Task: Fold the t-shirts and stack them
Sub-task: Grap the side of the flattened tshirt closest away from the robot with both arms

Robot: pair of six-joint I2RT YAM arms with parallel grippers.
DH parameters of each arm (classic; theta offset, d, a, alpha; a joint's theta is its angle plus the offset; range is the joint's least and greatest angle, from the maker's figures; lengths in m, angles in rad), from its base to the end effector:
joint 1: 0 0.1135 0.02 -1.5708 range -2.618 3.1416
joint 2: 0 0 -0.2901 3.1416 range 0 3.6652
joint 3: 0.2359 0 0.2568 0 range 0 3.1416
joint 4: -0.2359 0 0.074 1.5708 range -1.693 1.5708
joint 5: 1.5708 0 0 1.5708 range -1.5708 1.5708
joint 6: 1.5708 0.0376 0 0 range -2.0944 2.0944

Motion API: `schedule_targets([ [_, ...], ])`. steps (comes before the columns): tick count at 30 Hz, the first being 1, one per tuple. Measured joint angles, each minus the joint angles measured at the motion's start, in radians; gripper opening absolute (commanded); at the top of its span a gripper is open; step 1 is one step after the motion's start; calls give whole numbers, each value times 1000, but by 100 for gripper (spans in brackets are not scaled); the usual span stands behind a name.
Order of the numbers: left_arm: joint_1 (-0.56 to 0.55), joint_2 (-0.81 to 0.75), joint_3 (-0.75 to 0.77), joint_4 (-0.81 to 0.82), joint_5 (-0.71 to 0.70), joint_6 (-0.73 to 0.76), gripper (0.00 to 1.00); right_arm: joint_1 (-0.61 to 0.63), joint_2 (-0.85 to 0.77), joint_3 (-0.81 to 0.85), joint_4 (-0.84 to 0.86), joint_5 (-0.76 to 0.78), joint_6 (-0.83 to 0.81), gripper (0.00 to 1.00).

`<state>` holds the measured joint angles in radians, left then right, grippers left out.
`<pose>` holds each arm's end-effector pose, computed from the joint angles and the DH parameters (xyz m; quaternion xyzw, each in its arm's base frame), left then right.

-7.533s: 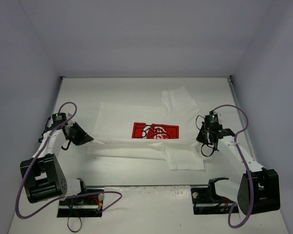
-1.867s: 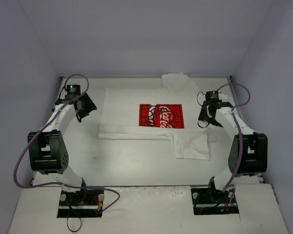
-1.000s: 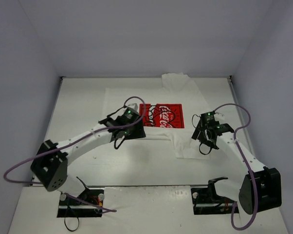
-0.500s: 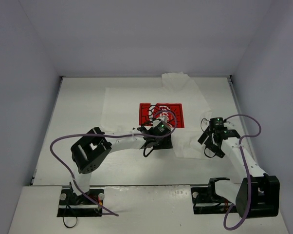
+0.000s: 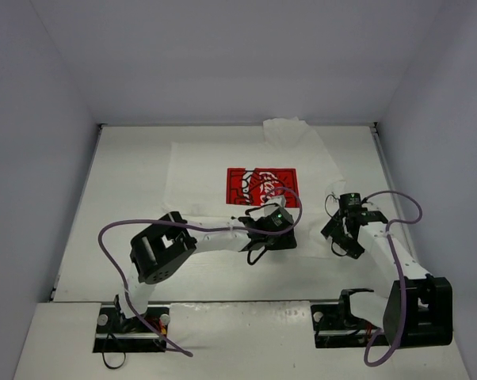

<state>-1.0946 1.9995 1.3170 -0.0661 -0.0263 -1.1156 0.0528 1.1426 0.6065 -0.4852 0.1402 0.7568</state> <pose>0.2090 -0.4030 0.1905 -0.0149 0.9165 -0.3516 0.1902 0.2029 0.0055 0.2066 0.3489 0.8947 0.0446 0.2753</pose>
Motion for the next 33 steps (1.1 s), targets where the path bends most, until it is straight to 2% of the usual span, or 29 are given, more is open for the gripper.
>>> schedule_targets([
  [2, -7, 2, 2, 0, -1, -10, 38, 0, 5, -6, 8, -8, 5, 72],
  [5, -17, 3, 0, -6, -1, -22, 30, 0, 16, -16, 23, -23, 14, 72],
  [6, -19, 3, 0, -8, -2, -24, 25, 0, 19, -21, 28, -27, 18, 71],
  [7, -20, 5, 0, -11, -2, -27, 15, 0, 22, -27, 31, -32, 23, 71],
  [10, -20, 11, 1, -16, -4, -34, 1, 0, 33, -43, 42, -53, 34, 70],
  [14, -20, 17, 2, -21, -5, -37, 0, 0, 25, -88, 69, -78, 63, 62],
  [16, -20, 17, 3, -22, -5, -36, 0, 0, 0, -103, 76, -80, 77, 49],
  [18, -20, 17, 3, -22, -6, -34, 0, 0, -21, -116, 77, -89, 93, 44],
  [19, -20, 17, 3, -22, -6, -31, 0, 0, -27, -121, 77, -94, 97, 38],
  [21, -20, 17, 3, -23, -7, -22, 0, 0, -30, -124, 77, -105, 105, 17],
  [22, -20, 16, 3, -24, -8, -18, 0, 0, -29, -125, 79, -113, 110, 9],
  [24, -19, 15, 3, -27, -9, -11, 0, 0, -29, -126, 78, -123, 115, 1],
  [28, -10, 8, 3, -43, -8, 15, 0, 1, -30, -106, 60, -125, 106, 0],
  [33, 29, 5, 62, -88, -2, 78, 0, 2, -28, 17, 31, -113, 67, 0],
])
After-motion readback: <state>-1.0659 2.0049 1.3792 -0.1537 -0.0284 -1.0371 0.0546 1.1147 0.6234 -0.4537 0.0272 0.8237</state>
